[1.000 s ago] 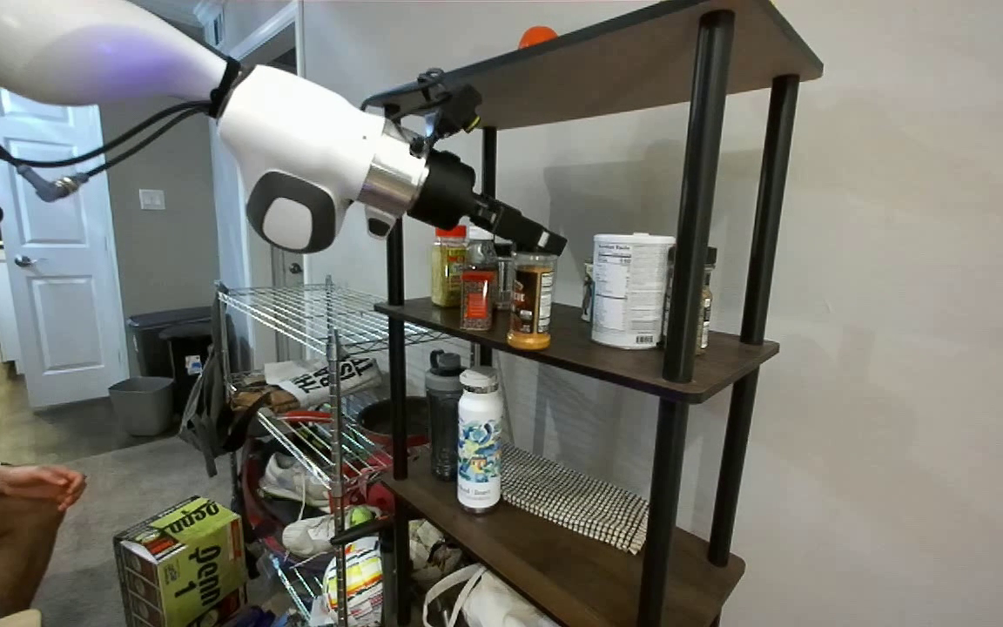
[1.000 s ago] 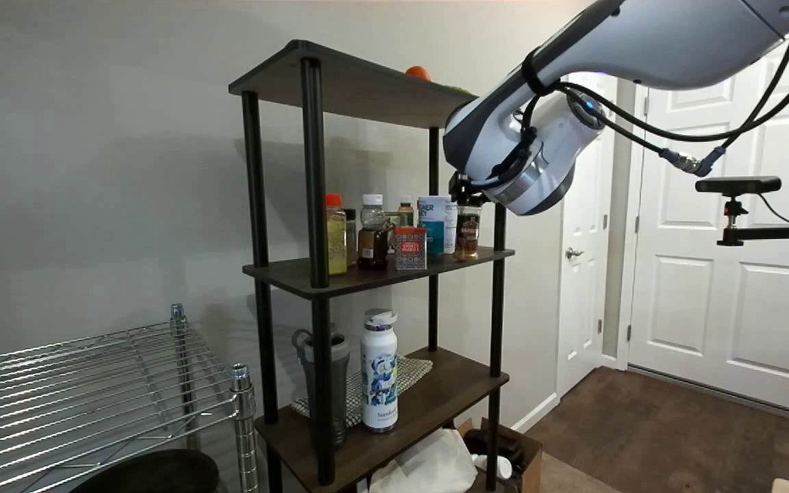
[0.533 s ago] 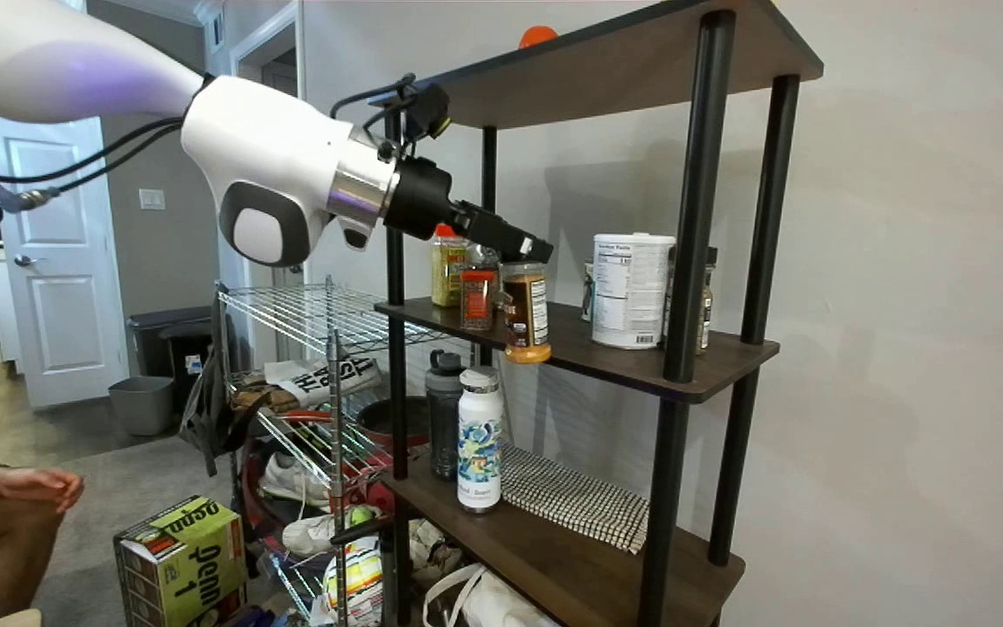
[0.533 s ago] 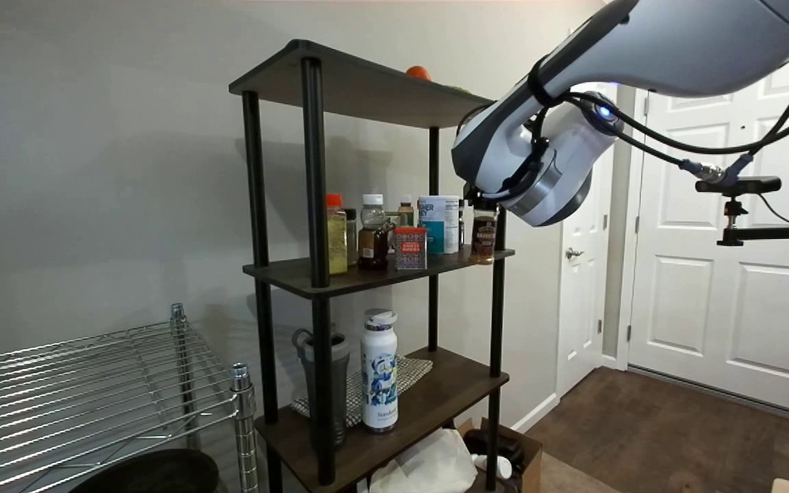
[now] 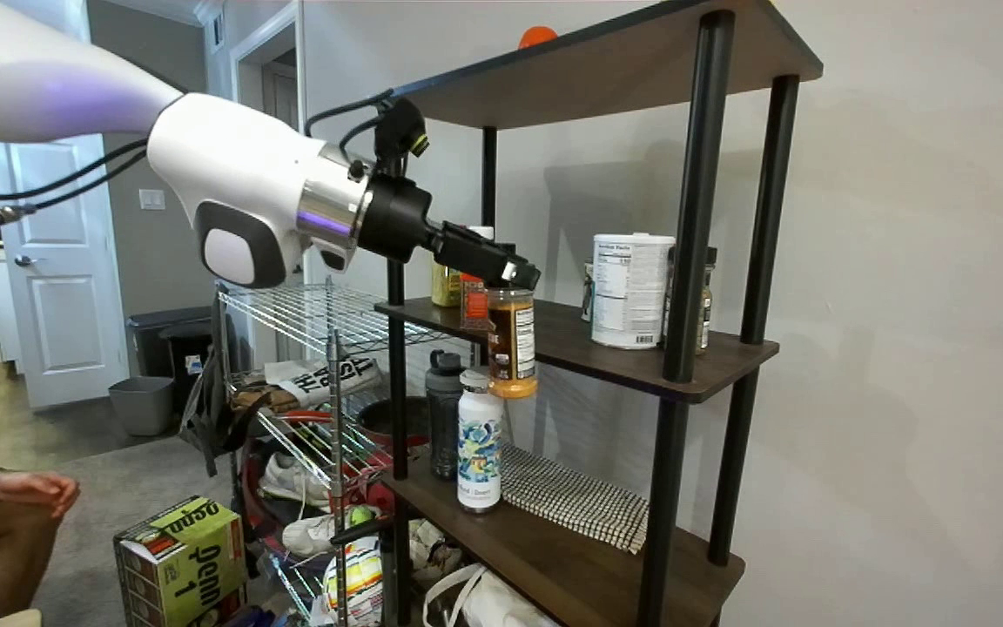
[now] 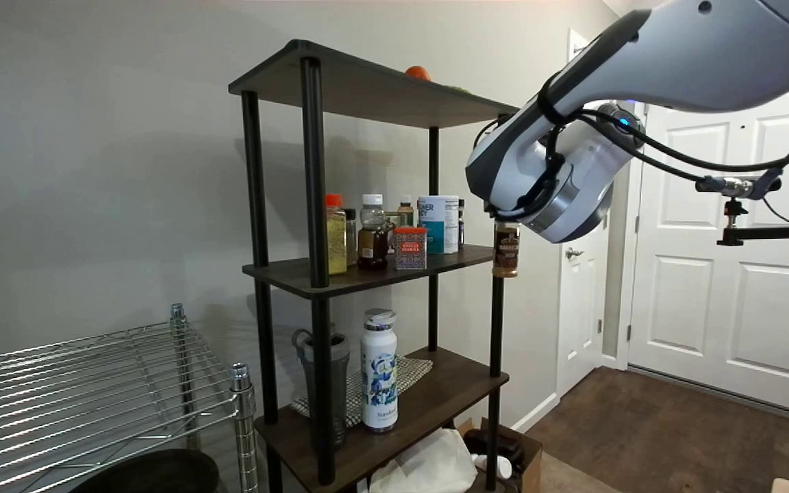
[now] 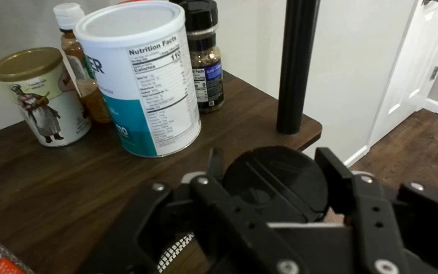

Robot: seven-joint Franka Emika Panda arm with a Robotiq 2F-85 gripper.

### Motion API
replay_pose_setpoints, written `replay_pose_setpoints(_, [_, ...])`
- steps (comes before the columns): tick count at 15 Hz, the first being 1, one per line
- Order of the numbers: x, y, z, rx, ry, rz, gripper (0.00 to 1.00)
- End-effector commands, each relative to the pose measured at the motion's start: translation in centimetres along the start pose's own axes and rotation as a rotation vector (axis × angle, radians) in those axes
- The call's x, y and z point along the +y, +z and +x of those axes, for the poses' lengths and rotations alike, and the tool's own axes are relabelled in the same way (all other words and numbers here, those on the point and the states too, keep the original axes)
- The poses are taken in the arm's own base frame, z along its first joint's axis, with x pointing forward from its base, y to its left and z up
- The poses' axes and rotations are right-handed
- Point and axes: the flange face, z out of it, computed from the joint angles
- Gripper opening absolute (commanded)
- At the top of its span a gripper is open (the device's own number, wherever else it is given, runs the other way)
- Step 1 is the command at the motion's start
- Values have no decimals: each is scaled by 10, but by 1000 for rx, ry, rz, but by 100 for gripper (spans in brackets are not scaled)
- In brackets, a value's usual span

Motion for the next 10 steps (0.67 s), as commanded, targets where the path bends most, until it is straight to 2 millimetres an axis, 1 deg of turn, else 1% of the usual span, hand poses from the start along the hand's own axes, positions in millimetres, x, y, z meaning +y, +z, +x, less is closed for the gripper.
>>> replay_pose_setpoints(1, [-12,-15,8,-21,16,38,36])
replay_pose_setpoints(5, [-15,-16,20,-4,13,48,36])
replay_pose_setpoints(10, [-12,-15,24,6,11,43,36])
